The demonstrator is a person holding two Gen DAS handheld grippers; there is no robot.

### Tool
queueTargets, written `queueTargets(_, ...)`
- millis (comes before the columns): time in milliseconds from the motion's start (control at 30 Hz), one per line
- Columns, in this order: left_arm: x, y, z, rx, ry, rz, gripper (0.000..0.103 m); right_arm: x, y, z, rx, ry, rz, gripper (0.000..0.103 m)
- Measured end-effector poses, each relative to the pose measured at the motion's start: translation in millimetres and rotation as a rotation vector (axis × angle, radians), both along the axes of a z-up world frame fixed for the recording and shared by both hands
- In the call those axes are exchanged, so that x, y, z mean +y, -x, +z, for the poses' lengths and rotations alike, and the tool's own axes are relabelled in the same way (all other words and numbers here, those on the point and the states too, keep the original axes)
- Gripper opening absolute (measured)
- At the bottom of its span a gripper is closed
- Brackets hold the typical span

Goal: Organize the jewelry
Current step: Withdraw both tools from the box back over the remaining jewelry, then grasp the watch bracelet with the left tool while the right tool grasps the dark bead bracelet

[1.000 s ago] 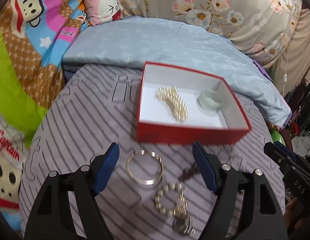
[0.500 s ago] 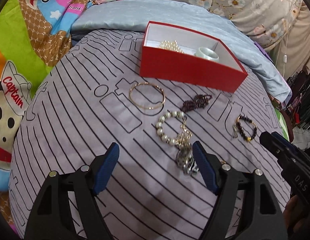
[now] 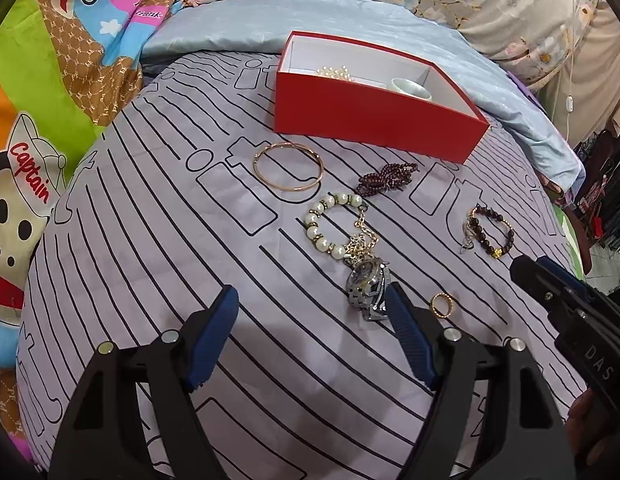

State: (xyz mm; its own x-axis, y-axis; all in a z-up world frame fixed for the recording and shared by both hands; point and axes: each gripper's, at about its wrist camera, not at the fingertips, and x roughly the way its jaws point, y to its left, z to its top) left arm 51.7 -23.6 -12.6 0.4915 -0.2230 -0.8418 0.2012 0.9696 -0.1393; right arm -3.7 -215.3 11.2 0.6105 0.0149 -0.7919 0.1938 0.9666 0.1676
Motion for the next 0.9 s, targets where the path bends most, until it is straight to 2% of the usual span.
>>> queueTargets(167,-0.4,-0.9,-2.2,0.004,-0.003,0.003,0.073,-10.4,3.2,-6.3,0.009,0.032,-0.027,0.041)
queueTargets(400,-0.2,-1.4,-12.5,0.025,-0.016,0.0,0.073,-30.2,-1.0,-16.2,0.024,0.008,-0.053,0.041)
queueTargets(567,3.6,-2.7,-17.1,0.039,-0.01,0.003,0.073,-32.5,-10.7,-21.6,0.032,0.005,-0.038,0.035)
queueTargets(900,8.5,-6.5,-20.9,0.062,0.011,-0.005,0.073,-30.7,-36.4,-31.3,0.036,0.046,-0.005,0.034)
